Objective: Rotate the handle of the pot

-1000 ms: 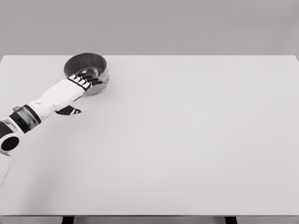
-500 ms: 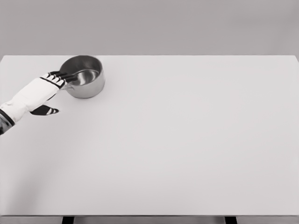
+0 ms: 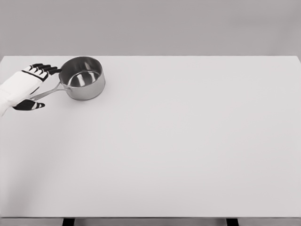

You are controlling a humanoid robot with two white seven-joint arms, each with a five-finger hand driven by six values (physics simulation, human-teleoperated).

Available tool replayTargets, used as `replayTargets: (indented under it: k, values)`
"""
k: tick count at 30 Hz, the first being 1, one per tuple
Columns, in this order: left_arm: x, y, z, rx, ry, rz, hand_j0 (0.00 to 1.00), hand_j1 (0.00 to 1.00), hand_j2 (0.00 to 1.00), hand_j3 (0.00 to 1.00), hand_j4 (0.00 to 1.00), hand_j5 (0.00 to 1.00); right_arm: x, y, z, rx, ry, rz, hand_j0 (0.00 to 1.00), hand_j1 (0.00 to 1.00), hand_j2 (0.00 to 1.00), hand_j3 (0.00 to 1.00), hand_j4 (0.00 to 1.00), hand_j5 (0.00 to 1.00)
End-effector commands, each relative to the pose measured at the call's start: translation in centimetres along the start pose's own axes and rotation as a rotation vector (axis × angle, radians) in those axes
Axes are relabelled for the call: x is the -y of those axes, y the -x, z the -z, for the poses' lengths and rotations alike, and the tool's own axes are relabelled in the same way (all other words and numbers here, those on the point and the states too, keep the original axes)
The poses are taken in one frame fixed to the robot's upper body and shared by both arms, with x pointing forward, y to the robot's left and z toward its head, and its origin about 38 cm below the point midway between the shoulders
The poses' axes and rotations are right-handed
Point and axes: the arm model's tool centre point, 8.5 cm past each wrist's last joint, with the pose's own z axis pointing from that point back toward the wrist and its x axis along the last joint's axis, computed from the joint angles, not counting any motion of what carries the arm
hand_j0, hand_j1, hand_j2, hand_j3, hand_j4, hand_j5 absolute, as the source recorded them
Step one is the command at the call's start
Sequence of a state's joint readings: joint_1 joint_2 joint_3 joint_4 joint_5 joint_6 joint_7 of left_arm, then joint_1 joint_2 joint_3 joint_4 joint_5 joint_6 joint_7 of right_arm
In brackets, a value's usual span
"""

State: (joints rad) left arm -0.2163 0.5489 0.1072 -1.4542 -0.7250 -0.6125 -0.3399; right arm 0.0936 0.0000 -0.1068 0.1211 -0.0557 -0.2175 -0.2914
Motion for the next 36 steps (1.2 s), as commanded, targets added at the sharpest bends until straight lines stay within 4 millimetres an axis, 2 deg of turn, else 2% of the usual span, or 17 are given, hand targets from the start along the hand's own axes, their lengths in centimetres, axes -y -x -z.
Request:
replayTargets:
  k: [1,4,6,9,12,22,25,31,34,36]
  values:
    - [-0.2,-0.6,0.4,0.022,-0.036,-0.037,1.0,1.0,1.0,1.0,1.0,1.0,0.0,0.0,0.0,-0.001,0.001,0.003,1.0,1.0,1.0,1.0,1.0,1.0]
    - [-0.8,-0.5,0.8,0.025,-0.049,-0.028,1.0,1.0,1.0,1.0,1.0,1.0,0.0,0.0,0.0,0.0,0.0,0.002,1.0,1.0,1.0,1.0,1.0,1.0]
    - [0.1,-2.0,2.7,0.073,-0.022,-0.033,1.0,1.0,1.0,1.0,1.0,1.0,0.0,0.0,0.0,0.0,0.0,0.002,1.0,1.0,1.0,1.0,1.0,1.0]
    - [1.5,-2.1,4.4,0.055,0.009,-0.032,1.0,1.0,1.0,1.0,1.0,1.0,0.0,0.0,0.0,0.0,0.0,0.0,1.0,1.0,1.0,1.0,1.0,1.0]
    - [2.0,-2.2,4.2,0.056,0.015,-0.043,1.0,1.0,1.0,1.0,1.0,1.0,0.0,0.0,0.0,0.0,0.0,0.002,1.0,1.0,1.0,1.0,1.0,1.0]
    - [1.5,-1.2,3.8,0.029,-0.025,-0.031,1.0,1.0,1.0,1.0,1.0,1.0,0.0,0.0,0.0,0.0,0.0,0.002,1.0,1.0,1.0,1.0,1.0,1.0]
    - [2.3,-0.5,3.5,0.006,-0.013,-0.036,1.0,1.0,1.0,1.0,1.0,1.0,0.0,0.0,0.0,0.0,0.0,0.002,1.0,1.0,1.0,1.0,1.0,1.0]
    - [2.0,0.8,2.7,-0.027,-0.015,-0.032,1.0,1.0,1.0,1.0,1.0,1.0,0.0,0.0,0.0,0.0,0.0,0.002,1.0,1.0,1.0,1.0,1.0,1.0]
    - [2.5,1.6,2.4,-0.05,-0.001,-0.047,1.0,1.0,1.0,1.0,1.0,1.0,0.0,0.0,0.0,0.0,0.0,0.0,1.0,1.0,1.0,1.0,1.0,1.0]
    - [1.7,2.8,1.4,-0.083,-0.015,-0.036,1.0,1.0,1.0,1.0,1.0,1.0,0.0,0.0,0.0,0.0,0.0,0.002,1.0,1.0,1.0,1.0,1.0,1.0]
